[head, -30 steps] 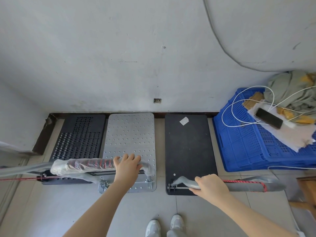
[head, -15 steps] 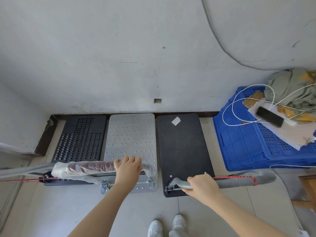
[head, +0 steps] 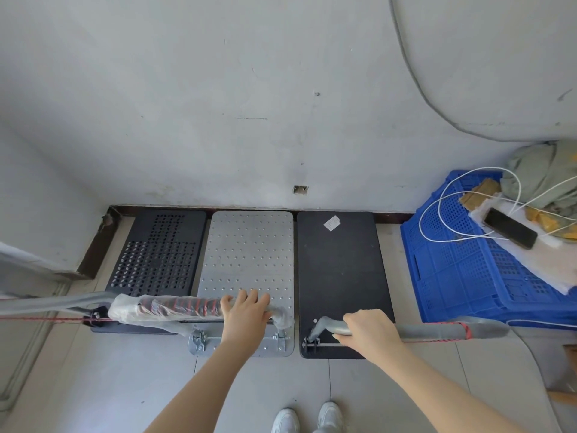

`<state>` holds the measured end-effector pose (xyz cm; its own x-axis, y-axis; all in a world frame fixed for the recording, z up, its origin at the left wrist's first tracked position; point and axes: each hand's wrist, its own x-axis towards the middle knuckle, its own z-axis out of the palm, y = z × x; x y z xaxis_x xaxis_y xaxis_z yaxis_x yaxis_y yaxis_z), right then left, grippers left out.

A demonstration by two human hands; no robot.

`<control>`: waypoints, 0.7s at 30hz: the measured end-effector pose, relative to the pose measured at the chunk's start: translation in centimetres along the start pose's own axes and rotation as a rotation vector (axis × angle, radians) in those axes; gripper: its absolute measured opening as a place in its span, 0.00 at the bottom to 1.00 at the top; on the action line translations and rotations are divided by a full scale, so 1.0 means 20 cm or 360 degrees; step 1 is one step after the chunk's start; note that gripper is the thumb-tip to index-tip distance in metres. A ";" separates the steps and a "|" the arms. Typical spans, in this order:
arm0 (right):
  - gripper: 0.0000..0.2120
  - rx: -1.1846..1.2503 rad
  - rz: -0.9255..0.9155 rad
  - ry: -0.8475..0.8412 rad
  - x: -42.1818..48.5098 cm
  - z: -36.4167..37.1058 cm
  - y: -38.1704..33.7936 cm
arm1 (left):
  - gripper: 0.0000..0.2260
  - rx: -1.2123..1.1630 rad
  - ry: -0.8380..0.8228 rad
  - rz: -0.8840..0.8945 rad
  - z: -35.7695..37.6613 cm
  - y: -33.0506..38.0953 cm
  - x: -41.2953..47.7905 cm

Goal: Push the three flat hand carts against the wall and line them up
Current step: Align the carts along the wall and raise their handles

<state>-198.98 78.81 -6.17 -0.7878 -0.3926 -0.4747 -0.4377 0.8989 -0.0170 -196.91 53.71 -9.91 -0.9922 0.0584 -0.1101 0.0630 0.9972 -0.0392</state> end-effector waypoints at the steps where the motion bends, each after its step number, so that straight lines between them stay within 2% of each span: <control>1: 0.16 0.0001 -0.0004 0.0013 0.02 -0.01 -0.01 | 0.16 -0.0004 -0.0012 -0.0007 -0.01 0.00 0.00; 16: 0.17 -0.0021 -0.0019 0.0018 0.01 0.01 0.06 | 0.16 -0.0088 -0.0078 -0.0032 -0.03 0.00 0.00; 21: 0.19 0.0035 0.0018 0.0017 0.02 0.00 0.04 | 0.10 -0.0245 -0.0253 -0.0100 -0.07 0.02 0.01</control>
<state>-199.61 79.46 -6.45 -0.7973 -0.3842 -0.4655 -0.4191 0.9074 -0.0311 -197.26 54.17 -8.62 -0.9635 0.0002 -0.2677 -0.0275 0.9946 0.1000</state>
